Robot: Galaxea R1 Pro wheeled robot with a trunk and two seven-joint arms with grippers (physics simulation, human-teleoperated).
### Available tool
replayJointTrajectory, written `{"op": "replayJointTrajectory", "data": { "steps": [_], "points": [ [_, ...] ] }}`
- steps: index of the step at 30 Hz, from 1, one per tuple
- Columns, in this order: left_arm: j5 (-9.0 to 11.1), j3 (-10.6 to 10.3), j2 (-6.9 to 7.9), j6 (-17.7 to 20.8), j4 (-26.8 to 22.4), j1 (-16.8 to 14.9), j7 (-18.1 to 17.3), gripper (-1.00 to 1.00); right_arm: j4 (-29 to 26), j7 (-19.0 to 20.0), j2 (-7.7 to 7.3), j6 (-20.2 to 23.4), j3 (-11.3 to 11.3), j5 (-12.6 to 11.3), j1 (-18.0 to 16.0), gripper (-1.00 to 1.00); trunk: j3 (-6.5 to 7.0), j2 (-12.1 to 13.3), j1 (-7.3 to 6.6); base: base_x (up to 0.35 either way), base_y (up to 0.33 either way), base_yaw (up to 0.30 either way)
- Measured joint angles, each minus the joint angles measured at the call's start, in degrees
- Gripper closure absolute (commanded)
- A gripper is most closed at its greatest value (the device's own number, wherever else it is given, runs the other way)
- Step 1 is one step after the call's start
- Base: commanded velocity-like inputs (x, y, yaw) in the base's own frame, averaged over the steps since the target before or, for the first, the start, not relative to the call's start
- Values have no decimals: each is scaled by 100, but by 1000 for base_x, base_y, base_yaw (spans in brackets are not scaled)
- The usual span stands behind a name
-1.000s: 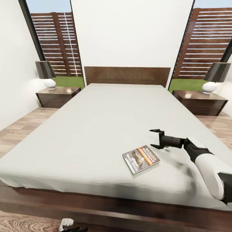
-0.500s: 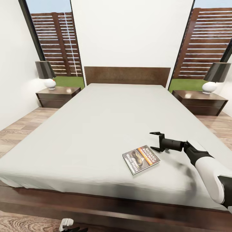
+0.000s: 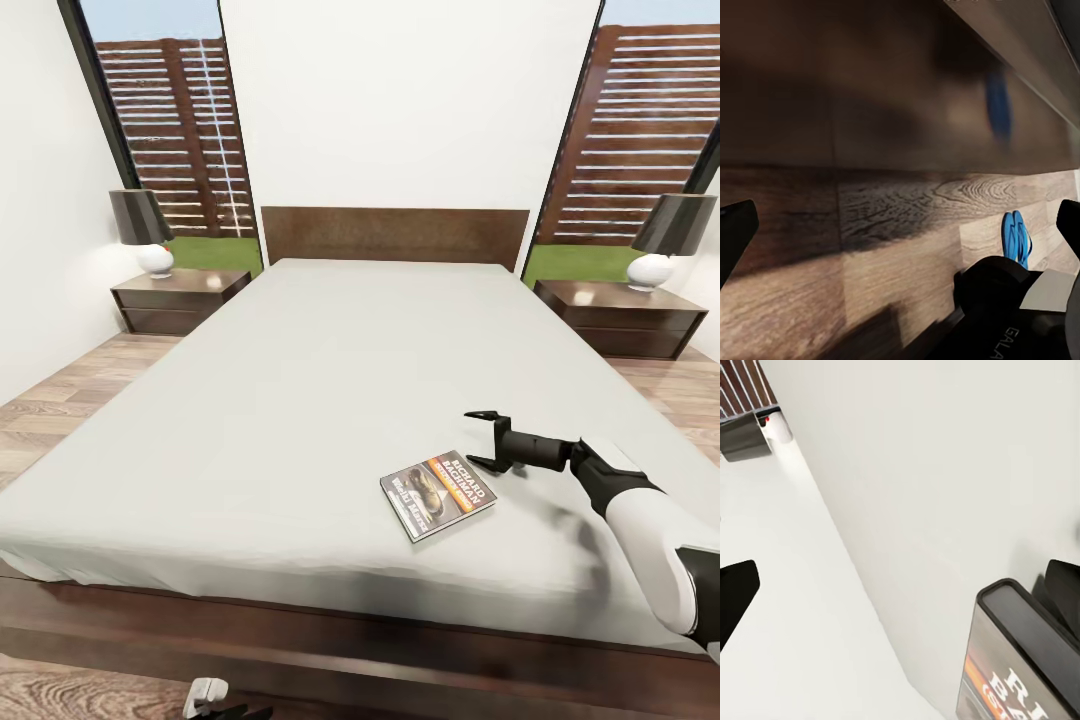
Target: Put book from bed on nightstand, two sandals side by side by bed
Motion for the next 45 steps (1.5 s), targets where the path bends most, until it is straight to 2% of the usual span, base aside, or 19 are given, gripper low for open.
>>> {"op": "replayJointTrajectory", "data": {
  "steps": [16,45],
  "points": [
    [0,0,0,0,-2,-1,0,-100,-1,13,-2,-3,-3,-19,7,-100,0,0,0,-3,8,0],
    [-1,0,0,0,-2,0,6,-100,-9,11,-1,-3,24,-20,8,-100,0,0,0,-65,103,0]
  ]
}}
